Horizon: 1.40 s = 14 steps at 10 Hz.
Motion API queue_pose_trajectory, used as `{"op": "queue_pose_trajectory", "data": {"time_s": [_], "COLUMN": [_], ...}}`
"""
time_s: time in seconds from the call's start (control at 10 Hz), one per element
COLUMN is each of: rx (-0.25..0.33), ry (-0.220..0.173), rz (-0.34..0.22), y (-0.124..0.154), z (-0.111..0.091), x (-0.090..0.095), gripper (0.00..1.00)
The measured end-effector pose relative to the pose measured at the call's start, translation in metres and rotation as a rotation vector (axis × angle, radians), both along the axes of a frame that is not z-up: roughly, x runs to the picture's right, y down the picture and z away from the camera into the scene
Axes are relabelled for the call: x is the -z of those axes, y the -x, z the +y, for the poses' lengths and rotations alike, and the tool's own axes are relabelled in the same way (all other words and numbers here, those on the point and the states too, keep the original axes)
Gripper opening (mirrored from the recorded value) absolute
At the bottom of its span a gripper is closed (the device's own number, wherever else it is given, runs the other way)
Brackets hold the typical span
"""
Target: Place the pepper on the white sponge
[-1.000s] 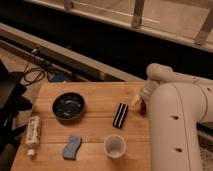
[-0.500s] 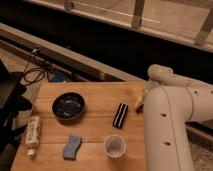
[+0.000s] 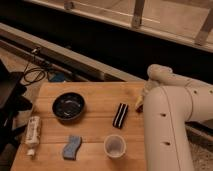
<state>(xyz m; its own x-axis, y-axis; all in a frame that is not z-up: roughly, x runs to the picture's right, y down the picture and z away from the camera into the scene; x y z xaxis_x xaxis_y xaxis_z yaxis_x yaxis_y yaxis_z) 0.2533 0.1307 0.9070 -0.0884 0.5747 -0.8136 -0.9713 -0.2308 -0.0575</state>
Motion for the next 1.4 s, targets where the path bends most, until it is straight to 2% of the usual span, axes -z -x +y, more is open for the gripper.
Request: {"op": "queue_pose_trajectory", "data": {"time_s": [0.2, 0.4, 0.5, 0.7, 0.9, 1.0, 1.1, 1.2, 1.4], "rx": [0.0, -0.025, -0.044, -0.066, -0.067, -0.058, -0.047, -0.021, 0.036], "ry": [-0.013, -0.06, -0.102, -0.158, -0.215, -0.227, -0.239, -0.253, -0.264], "rz": [-0.003, -0.014, -0.028, -0.059, -0.086, -0.097, -0.106, -0.114, -0.133], "y": [0.002, 0.001, 0.004, 0.008, 0.014, 0.019, 0.022, 0.024, 0.032], "z": [-0.002, -0.011, -0.023, -0.04, -0.051, -0.053, -0.054, -0.055, -0.057], "x": [0.002, 0.019, 0.032, 0.057, 0.074, 0.076, 0.078, 0.079, 0.074], "gripper": [0.0, 0.0, 0.0, 0.0, 0.0, 0.01, 0.08, 0.2, 0.38]}}
